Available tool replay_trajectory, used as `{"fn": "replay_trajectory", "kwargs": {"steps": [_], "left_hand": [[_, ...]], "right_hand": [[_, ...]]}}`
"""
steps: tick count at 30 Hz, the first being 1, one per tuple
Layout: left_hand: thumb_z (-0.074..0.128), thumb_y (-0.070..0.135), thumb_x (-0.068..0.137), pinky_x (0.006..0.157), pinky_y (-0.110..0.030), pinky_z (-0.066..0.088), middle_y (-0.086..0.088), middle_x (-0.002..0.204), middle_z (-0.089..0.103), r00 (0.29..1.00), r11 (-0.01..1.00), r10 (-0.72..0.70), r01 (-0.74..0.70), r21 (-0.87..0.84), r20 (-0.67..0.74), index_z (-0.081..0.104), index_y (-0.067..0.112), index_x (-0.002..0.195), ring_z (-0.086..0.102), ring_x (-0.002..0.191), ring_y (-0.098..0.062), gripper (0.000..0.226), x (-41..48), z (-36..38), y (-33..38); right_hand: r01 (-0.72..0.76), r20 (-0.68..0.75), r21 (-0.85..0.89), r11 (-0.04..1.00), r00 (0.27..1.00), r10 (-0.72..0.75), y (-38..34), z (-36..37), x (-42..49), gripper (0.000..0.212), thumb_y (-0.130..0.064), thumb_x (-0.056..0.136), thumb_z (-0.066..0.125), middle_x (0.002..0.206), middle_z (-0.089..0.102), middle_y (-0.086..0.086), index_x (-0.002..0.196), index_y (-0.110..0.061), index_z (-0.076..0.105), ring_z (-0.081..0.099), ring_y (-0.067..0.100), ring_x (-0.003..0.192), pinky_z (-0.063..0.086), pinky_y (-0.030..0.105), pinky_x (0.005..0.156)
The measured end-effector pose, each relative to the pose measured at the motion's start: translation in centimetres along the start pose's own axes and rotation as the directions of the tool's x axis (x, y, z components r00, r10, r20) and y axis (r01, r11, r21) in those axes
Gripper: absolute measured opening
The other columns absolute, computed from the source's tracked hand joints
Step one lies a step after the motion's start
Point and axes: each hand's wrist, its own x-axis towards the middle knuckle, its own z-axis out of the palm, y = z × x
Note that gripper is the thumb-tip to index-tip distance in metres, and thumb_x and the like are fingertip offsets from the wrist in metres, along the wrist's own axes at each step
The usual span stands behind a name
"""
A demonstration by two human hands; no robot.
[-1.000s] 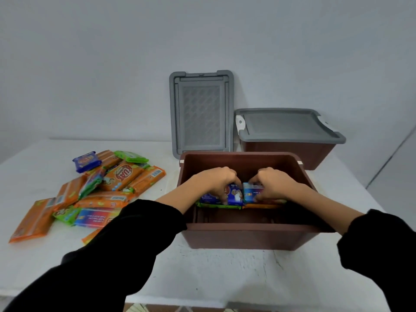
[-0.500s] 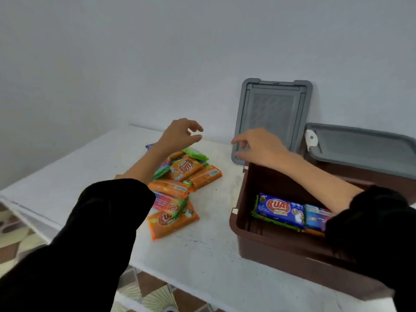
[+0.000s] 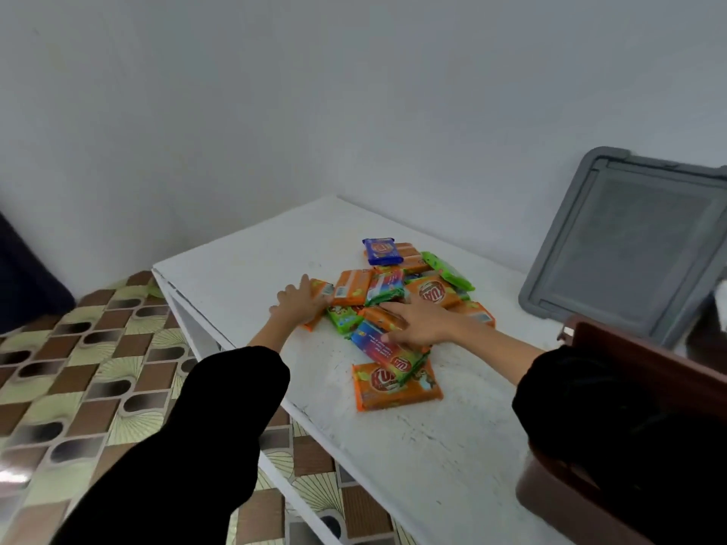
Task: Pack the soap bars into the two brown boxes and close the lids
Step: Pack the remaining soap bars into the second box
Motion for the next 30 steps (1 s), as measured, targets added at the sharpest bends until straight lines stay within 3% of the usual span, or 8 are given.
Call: {"fn": "replay_trajectory", "kwargs": {"steps": [5, 8, 10, 15, 20, 24, 28, 30], "left_hand": [[0.056, 0.047, 0.087, 0.102, -0.040, 0.037, -0.015, 0.131, 0.050, 0.992, 0.992, 0.118, -0.120, 0.049, 0.040, 0.032, 0.021, 0.142, 0.046, 0.121, -0.033, 0.066, -0.3, -0.6, -0.1], [0.067, 0.039, 0.082, 0.090, -0.031, 0.041, -0.011, 0.125, 0.058, 0.992, 0.991, 0.125, -0.124, 0.039, -0.014, 0.044, 0.019, 0.138, 0.052, 0.116, -0.027, 0.064, -0.8, -1.5, 0.0], [0.075, 0.036, 0.073, 0.080, -0.028, 0.043, -0.009, 0.120, 0.062, 0.994, 0.995, 0.103, -0.103, 0.002, -0.043, 0.050, 0.019, 0.134, 0.057, 0.109, -0.024, 0.068, -0.9, -2.0, -0.2], [0.079, 0.035, 0.069, 0.095, -0.035, 0.043, -0.010, 0.130, 0.057, 0.990, 0.994, 0.060, -0.072, -0.083, -0.130, 0.050, 0.016, 0.135, 0.051, 0.120, -0.027, 0.075, -1.4, -3.4, -0.7], [0.075, 0.034, 0.074, 0.095, -0.037, 0.043, -0.011, 0.127, 0.059, 0.953, 0.958, 0.232, -0.258, -0.124, -0.194, 0.054, 0.020, 0.131, 0.054, 0.115, -0.027, 0.063, -2.7, -7.2, 3.8], [0.078, 0.028, 0.072, 0.081, -0.027, 0.045, -0.008, 0.121, 0.063, 0.839, 0.834, 0.502, -0.534, -0.136, -0.212, 0.056, 0.023, 0.128, 0.059, 0.101, -0.020, 0.060, -5.2, -9.4, 10.4], [0.081, 0.027, 0.065, 0.069, -0.011, 0.046, -0.002, 0.118, 0.064, 0.630, 0.612, 0.772, -0.774, -0.164, -0.090, 0.057, 0.027, 0.126, 0.060, 0.092, -0.010, 0.065, -9.6, -8.7, 17.7], [0.081, 0.023, 0.068, 0.063, -0.004, 0.045, 0.002, 0.116, 0.063, 0.516, 0.504, 0.856, -0.847, -0.169, -0.035, 0.057, 0.028, 0.125, 0.059, 0.091, -0.008, 0.062, -12.0, -6.8, 21.0]], "right_hand": [[-0.003, -0.045, 0.079, 0.997, 0.999, 0.006, 0.0, 0.1, 0.3, 0.061, -0.044, 0.095, 0.042, 0.154, 0.017, 0.016, 0.149, -0.030, 0.017, 0.022, 0.033, 0.140, 0.027, 0.043, 0.114], [-0.026, 0.036, 0.228, 0.973, 0.999, 0.018, 0.2, 0.0, 0.3, 0.072, -0.037, 0.090, 0.056, 0.151, 0.027, 0.011, 0.149, -0.029, 0.015, 0.040, 0.029, 0.131, 0.038, 0.041, 0.107], [-0.058, 0.094, 0.332, 0.942, 0.995, 0.028, 0.2, -0.3, 0.0, 0.081, -0.031, 0.084, 0.066, 0.150, 0.033, 0.006, 0.149, -0.029, 0.017, 0.043, 0.026, 0.129, 0.041, 0.040, 0.105], [-0.098, 0.058, 0.372, 0.923, 0.995, 0.082, 1.3, -1.2, -1.6, 0.086, -0.021, 0.074, 0.075, 0.152, 0.029, 0.005, 0.145, -0.032, 0.029, 0.035, 0.027, 0.135, 0.036, 0.040, 0.108], [-0.074, -0.139, 0.372, 0.925, 0.981, 0.134, 3.4, -4.9, -5.6, 0.082, -0.018, 0.076, 0.074, 0.145, 0.039, 0.008, 0.144, -0.033, 0.030, 0.038, 0.026, 0.131, 0.036, 0.028, 0.097], [-0.103, -0.261, 0.354, 0.930, 0.944, 0.204, 7.0, -8.8, -11.0, 0.084, -0.022, 0.074, 0.076, 0.138, 0.047, 0.008, 0.143, -0.038, 0.030, 0.046, 0.025, 0.122, 0.036, 0.026, 0.088], [-0.243, -0.333, 0.217, 0.945, 0.892, 0.306, 10.5, -10.2, -18.2, 0.086, -0.024, 0.074, 0.075, 0.134, 0.052, 0.006, 0.144, -0.038, 0.027, 0.050, 0.025, 0.118, 0.037, 0.033, 0.099], [-0.308, -0.310, 0.204, 0.929, 0.880, 0.360, 12.0, -9.1, -21.5, 0.087, -0.022, 0.074, 0.075, 0.134, 0.052, 0.007, 0.144, -0.038, 0.025, 0.050, 0.024, 0.116, 0.036, 0.030, 0.095]]}}
